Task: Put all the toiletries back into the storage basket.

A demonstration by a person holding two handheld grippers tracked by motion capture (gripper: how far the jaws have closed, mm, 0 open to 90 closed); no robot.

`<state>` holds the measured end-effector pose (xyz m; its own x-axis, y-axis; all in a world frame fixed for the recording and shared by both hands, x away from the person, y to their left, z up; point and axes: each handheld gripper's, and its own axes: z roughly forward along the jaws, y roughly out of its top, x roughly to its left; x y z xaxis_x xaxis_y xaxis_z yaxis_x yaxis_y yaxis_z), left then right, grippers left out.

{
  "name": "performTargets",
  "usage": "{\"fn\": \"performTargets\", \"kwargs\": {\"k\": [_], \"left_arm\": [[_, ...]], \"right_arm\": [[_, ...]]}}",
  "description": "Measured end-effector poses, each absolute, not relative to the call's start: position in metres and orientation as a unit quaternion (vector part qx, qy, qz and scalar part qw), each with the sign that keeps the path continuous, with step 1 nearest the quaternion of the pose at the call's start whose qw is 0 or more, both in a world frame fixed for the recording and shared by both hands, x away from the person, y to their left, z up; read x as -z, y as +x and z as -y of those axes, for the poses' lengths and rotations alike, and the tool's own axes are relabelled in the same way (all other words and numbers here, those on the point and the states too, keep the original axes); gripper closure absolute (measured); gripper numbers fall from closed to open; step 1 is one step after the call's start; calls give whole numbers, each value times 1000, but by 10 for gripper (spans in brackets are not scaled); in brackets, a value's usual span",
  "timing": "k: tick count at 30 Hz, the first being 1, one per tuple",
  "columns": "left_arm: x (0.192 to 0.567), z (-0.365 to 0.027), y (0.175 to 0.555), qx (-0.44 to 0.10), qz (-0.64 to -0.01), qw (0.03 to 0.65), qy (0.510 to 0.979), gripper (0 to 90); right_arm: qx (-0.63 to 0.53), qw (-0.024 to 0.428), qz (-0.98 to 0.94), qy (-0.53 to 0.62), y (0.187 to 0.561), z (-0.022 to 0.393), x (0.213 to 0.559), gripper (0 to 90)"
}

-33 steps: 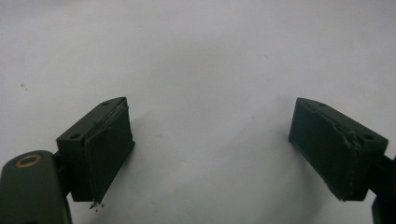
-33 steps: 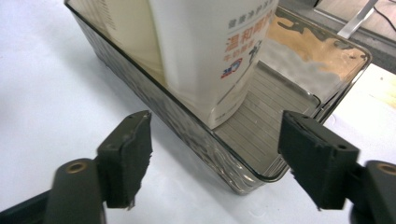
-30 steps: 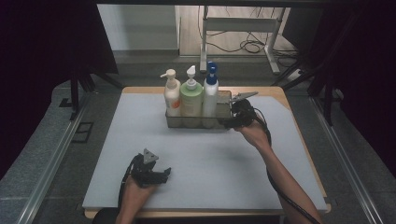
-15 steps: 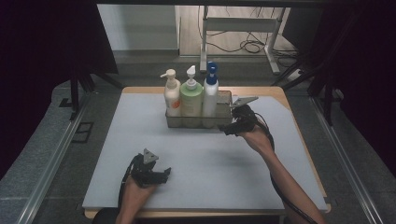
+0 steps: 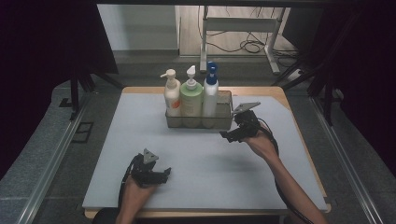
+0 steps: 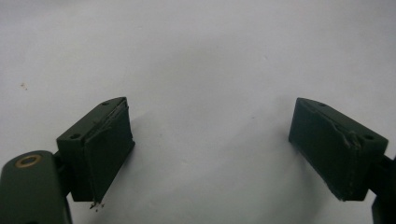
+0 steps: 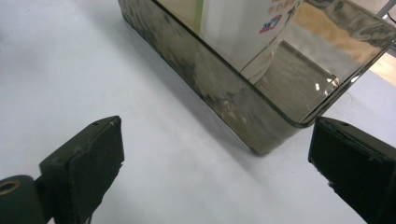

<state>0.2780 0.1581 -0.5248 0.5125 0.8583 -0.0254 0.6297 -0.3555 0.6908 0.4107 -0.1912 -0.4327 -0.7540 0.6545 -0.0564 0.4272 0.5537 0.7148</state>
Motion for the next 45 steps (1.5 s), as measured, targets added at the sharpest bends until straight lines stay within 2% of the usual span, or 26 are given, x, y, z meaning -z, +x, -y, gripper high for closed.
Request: {"fn": "performTargets", "kwargs": {"k": [14, 45], "left_arm": [[525, -158, 278, -173, -462, 330, 805, 129], [525, -158, 278, -174, -463, 329, 805, 130]], "right_arm": [[-360, 161, -864, 312, 393, 203, 438, 0], [-355, 171, -868, 303, 344, 236, 469, 0]]}}
